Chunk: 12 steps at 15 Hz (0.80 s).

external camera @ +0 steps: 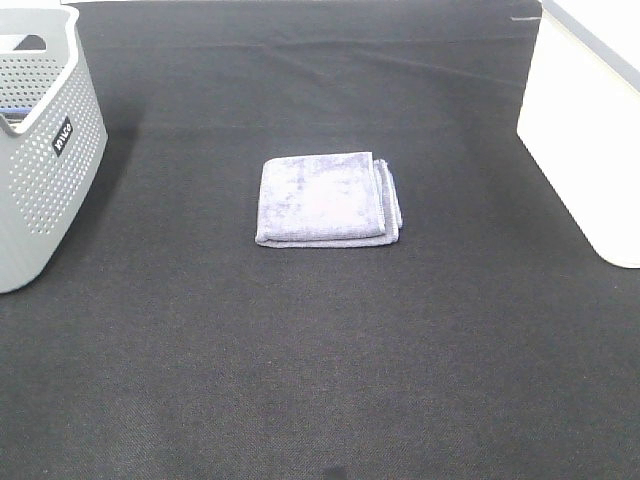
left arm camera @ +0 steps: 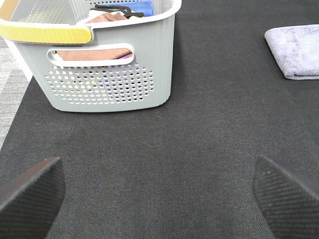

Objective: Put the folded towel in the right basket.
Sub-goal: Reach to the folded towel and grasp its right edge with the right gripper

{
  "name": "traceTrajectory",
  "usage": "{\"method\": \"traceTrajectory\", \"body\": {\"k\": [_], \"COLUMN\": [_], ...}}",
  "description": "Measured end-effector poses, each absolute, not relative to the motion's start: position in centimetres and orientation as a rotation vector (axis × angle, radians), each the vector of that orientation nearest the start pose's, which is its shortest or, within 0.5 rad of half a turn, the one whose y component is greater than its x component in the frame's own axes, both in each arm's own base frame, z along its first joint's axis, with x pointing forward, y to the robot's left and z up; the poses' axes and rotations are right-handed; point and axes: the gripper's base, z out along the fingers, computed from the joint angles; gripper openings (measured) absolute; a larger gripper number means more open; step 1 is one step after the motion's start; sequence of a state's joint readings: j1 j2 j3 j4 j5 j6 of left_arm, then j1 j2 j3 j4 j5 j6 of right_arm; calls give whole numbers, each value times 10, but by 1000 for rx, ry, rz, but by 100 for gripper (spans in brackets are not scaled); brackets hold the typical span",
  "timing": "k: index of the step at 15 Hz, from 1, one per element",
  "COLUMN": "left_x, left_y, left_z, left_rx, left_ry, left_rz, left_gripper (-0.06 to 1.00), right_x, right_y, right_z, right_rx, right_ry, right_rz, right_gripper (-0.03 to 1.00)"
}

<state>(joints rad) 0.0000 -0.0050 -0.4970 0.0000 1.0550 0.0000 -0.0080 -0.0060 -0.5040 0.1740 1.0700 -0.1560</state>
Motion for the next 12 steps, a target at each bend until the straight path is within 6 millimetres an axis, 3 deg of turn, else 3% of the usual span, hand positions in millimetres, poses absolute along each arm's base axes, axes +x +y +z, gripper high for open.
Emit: {"method": "traceTrajectory", "body": {"k": [12], "left_x": [-5], "left_y": [0], "left_z": [277], "left_rx": [0], "left_ry": [2037], "left_rz": [0], "left_gripper": [97], "right_x": [-7], "right_y": [14], "right_z": [279], "right_rx": [-160], "right_ry": [2027], "right_rz": [105], "right_gripper": [77]}}
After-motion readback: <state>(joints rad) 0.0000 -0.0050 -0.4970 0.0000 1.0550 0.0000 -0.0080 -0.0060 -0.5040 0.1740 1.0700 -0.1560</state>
